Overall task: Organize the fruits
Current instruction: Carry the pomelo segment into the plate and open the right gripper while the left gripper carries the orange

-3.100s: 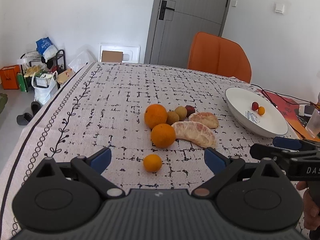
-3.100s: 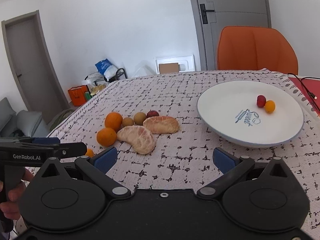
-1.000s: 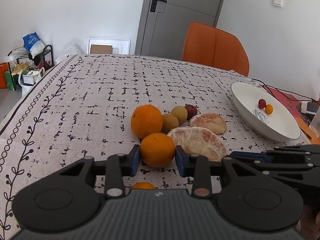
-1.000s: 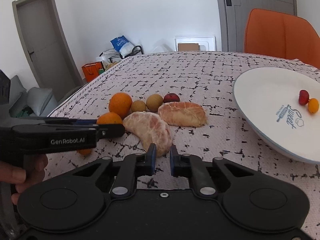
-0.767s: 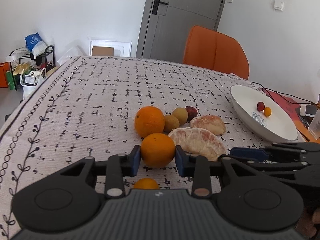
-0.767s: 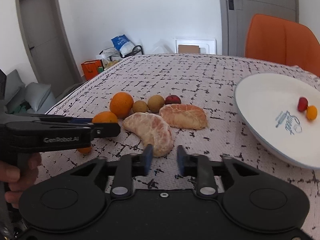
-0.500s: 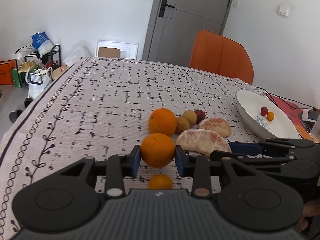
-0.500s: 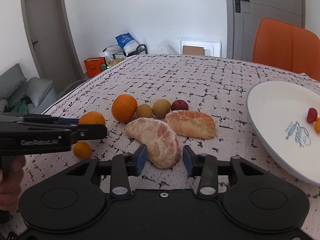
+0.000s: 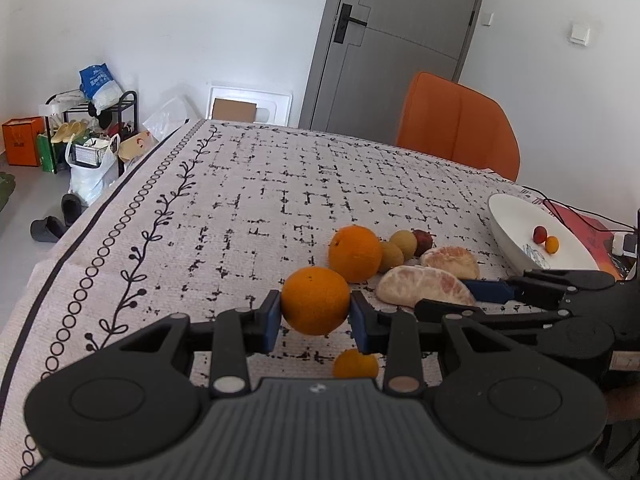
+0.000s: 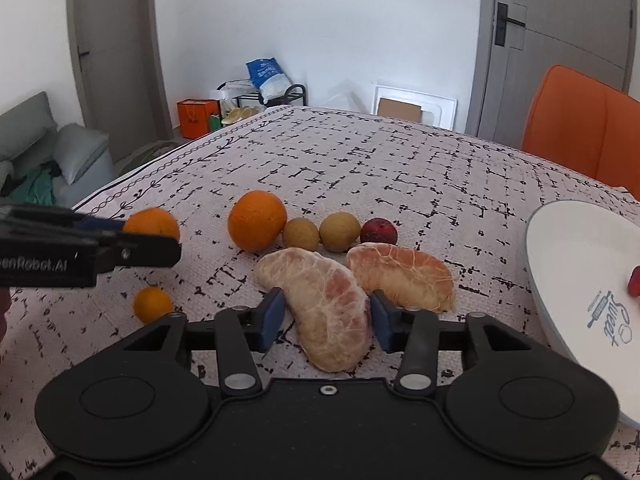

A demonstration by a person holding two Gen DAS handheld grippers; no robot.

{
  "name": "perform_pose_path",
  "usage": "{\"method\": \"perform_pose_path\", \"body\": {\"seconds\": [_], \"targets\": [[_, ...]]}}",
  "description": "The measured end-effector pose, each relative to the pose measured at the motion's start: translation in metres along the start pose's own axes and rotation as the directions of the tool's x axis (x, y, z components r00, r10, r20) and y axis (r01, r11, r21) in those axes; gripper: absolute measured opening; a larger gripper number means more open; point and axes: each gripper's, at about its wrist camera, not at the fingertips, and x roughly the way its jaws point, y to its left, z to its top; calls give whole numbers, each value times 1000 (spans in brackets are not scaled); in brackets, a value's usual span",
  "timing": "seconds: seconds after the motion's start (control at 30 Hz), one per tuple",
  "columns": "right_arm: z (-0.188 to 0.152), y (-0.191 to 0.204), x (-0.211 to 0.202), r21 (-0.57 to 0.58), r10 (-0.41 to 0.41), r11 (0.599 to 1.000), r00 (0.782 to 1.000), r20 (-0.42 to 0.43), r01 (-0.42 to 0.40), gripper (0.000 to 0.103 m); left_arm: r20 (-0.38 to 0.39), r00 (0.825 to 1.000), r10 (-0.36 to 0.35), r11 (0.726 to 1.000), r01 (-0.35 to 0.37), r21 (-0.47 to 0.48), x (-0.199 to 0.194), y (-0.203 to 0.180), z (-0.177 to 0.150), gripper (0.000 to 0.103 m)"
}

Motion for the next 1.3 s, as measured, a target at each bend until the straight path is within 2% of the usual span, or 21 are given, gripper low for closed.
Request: {"method": "perform_pose_path", "body": {"seconds": [0.07, 0.4, 0.83, 1.3], "targets": [[-1, -4, -4, 24, 17, 1000, 1000, -1, -17, 38, 3, 1000, -4, 1000, 4, 7, 0, -3, 1, 35], [-10, -22, -42, 91, -23, 996, 998, 57, 18, 37, 22, 999, -49, 997, 48, 63, -5, -30, 8, 35], [-20, -62, -85, 178, -134, 978, 984, 119, 112, 37, 29, 993, -115, 982, 110, 151, -2, -76, 18, 35], [-40, -100, -106, 275, -226, 943, 966, 124, 186, 37, 20, 985, -170, 957, 160, 241, 7, -117, 27, 35]]}}
